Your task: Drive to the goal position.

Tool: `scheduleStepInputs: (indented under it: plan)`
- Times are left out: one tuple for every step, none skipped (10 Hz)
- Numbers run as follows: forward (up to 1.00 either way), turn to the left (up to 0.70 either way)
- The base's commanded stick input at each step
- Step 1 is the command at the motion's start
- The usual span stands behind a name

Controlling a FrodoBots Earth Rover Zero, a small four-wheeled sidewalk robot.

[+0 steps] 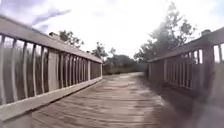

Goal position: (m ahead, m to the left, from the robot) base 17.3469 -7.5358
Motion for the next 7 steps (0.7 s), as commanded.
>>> scheduleStepInputs:
  plan:
    - [1.00,0.00]
    - [1.00,0.00]
    - [1.00,0.00]
    - [1.00,0.00]
    - [1.00,0.00]
    - [1.00,0.00]
    - [1.00,-0.40]
